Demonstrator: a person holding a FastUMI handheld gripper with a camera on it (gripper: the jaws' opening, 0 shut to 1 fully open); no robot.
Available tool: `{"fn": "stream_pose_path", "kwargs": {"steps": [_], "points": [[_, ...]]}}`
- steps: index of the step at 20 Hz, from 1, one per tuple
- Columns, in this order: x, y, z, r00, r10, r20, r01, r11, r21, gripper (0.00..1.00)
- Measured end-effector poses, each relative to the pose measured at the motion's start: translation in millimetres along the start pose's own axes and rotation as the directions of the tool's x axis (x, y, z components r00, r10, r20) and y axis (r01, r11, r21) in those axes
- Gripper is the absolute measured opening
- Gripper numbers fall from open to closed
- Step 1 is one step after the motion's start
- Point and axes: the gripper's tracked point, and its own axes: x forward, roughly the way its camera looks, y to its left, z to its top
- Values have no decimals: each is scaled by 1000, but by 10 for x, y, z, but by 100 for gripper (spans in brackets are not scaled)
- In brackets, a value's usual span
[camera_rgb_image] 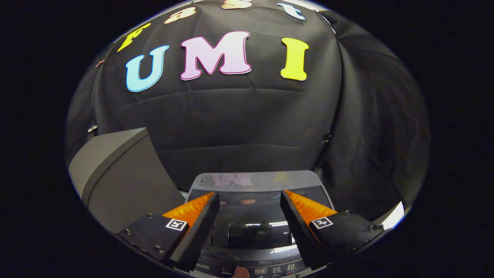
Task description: Put the clothes into the washing machine and then close the washing machine lid.
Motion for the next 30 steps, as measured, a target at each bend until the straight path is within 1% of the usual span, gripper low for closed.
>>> {"fn": "stream_pose_path", "kwargs": {"steps": [6,9,12,14,15,18,24,30], "points": [[36,-41,-238,999,-13,-29,14,1000,27,100],[92,-42,-516,996,-19,-87,20,1000,11,100],[109,-63,-838,984,-27,-175,27,1000,-3,100],[115,-52,-968,980,-23,-195,23,1000,-3,100],[93,-53,-966,981,-25,-195,25,1000,-3,100],[77,-18,-786,985,-19,-170,22,1000,12,100],[-35,105,25,1000,-2,-29,3,1000,25,100],[-239,222,682,995,24,98,-28,999,38,100]]}}
